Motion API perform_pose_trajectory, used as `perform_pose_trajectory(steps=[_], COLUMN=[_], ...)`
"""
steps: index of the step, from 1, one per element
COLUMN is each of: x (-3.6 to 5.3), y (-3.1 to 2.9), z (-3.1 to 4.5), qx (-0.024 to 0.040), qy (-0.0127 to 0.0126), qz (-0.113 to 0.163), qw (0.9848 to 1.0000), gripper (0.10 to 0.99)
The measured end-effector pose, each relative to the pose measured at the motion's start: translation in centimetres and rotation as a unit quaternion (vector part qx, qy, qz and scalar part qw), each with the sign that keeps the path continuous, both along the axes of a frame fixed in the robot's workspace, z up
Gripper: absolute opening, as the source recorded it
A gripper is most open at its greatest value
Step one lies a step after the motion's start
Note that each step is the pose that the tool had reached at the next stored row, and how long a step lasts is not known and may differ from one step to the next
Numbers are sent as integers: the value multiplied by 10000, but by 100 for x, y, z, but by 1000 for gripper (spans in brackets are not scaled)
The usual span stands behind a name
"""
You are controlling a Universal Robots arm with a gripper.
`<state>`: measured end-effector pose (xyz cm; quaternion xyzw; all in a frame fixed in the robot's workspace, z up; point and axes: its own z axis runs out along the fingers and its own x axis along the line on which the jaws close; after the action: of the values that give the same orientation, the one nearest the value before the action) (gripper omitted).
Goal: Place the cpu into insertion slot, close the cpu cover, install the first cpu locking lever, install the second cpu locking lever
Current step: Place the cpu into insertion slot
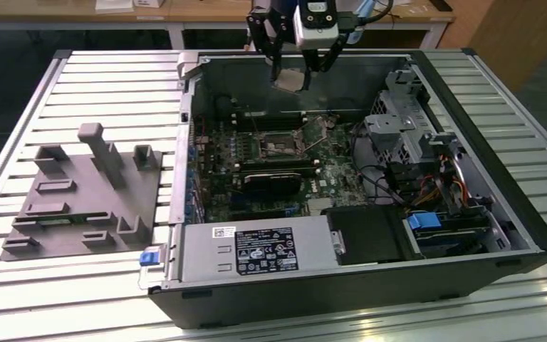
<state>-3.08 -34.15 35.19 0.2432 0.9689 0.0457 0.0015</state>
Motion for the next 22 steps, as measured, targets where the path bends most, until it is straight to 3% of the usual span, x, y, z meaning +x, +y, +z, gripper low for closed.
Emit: perform_pose_trajectory(steps=[22], x=[0], y=[0], z=[-28], qx=[0], qy=[0], qz=[-534], qw=[9986], gripper=[537])
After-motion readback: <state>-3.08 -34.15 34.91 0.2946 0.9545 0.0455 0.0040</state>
